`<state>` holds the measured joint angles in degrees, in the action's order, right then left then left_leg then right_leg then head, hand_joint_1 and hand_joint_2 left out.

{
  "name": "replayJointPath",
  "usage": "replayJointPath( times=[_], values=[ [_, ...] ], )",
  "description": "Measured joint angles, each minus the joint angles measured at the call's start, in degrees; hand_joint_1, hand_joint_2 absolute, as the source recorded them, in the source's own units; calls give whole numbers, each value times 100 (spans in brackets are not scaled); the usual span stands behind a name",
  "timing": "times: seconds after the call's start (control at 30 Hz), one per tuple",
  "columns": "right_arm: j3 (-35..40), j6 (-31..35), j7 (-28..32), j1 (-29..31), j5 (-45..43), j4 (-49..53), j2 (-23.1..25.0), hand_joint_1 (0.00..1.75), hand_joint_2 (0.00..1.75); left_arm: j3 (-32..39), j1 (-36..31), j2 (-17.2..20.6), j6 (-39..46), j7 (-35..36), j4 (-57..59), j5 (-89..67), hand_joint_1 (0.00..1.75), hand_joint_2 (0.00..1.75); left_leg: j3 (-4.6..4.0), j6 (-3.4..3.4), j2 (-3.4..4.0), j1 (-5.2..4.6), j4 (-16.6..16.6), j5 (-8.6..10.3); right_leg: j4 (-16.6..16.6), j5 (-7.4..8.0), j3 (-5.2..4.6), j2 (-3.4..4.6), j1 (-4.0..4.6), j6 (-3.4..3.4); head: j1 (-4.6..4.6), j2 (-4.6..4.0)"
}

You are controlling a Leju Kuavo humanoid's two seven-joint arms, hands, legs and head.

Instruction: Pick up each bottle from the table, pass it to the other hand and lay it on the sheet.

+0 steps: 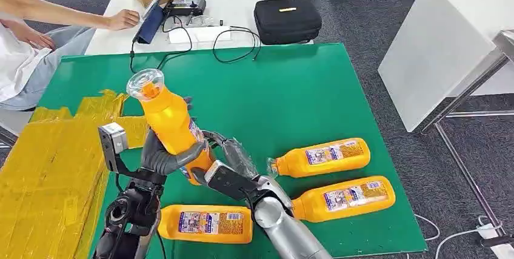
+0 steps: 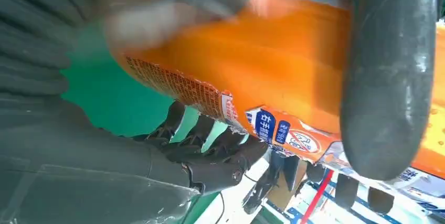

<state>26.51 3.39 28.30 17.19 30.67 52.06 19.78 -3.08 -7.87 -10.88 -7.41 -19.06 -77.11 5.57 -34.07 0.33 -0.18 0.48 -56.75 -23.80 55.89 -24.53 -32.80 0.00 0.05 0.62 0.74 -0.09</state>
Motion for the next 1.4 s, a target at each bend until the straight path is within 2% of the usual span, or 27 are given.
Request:
replayJointPath(
  times=[0.3, 0.33, 0.37, 0.4, 0.5, 0.53, 0.73, 0.93, 1.1, 1.13, 1.23, 1.33, 1.4],
  values=[
    [26, 98, 9, -14, -22, 11, 0, 175, 175, 0, 10, 0, 31, 0, -33, 7, 175, 175, 1, 0, 0, 0, 0, 0, 0, 0, 0, 0, 1, 0, 0, 0],
    [26, 113, 9, -20, -33, 26, 0, 155, 175, 0, 8, 0, 35, 0, -39, 9, 175, 175, 1, 0, 0, 0, 0, 0, 0, 0, 0, 0, 1, 0, 0, 0],
    [26, 131, 9, -28, -37, 48, -2, 65, 175, -2, 7, 0, 37, 0, -50, 13, 175, 175, 1, 0, 0, 0, 0, 0, 0, 0, -1, 0, 1, 0, 0, 0],
    [26, 140, 7, -37, -48, 76, -2, 0, 175, -2, 3, 0, 39, -2, -57, 17, 175, 175, 1, 0, 0, 0, 0, 0, 0, 0, 0, 0, 1, 0, 0, 0],
    [22, 168, -20, -73, -72, 155, -4, 0, 175, -2, -9, -2, 94, -15, -83, 20, 175, 175, 1, 0, 0, 0, 0, 0, 0, 0, 0, 0, 1, 0, 0, 0],
    [18, 208, -28, -108, -85, 203, -9, 0, 0, -2, -22, -4, 155, -18, -111, 15, 175, 175, 0, 0, 0, 0, 0, 0, 0, 0, 0, 0, 0, 0, 0, 0],
    [4, 621, -103, -329, 37, 792, -94, 0, 0, 127, -13, 4, 499, -18, -295, -140, 175, 175, -1, 0, 0, 1, 0, 0, 0, 0, -1, -1, 1, 0, 0, 0],
    [-280, 787, -240, -732, 20, 1806, -284, 0, 0, 392, -114, 170, 1707, -219, -770, -1657, 175, 175, -2, 0, -1, 0, 0, 0, 0, 0, -1, -1, 1, 0, 0, 0],
    [-402, 759, -260, -845, 2, 2197, -354, 0, 0, 514, -179, 232, 1755, -214, -914, -1751, 175, 175, -1, 0, 0, 0, 0, 0, 0, 0, -1, 0, 0, 0, 0, 0],
    [-415, 758, -264, -858, 2, 2238, -361, 0, 175, 538, -182, 234, 1755, -214, -925, -1760, 175, 175, -1, 0, 0, 0, 0, 0, 0, 0, -1, 0, 0, 0, -2, 0],
    [-437, 780, -256, -881, -17, 2308, -363, 0, 175, 560, -200, 251, 2209, -321, -942, -2277, 175, 175, -1, 0, -1, 0, 0, 0, 0, 0, -2, -1, 0, 0, -2, 0],
    [-485, 804, -212, -894, -153, 2455, -389, 0, 175, 671, -512, 420, 3444, -163, -802, -4167, 175, 175, -1, 0, -1, 1, 0, 1, 0, 0, -1, -1, 1, 0, -2, 0],
    [-533, 791, -175, -892, -287, 2584, -426, 0, 175, 805, -877, 766, 3948, 182, -412, -5692, 175, 175, 2, -6, -1, 2, 1, 4, 1, 0, 2, -1, 2, -1, 0, 0]
  ],
)
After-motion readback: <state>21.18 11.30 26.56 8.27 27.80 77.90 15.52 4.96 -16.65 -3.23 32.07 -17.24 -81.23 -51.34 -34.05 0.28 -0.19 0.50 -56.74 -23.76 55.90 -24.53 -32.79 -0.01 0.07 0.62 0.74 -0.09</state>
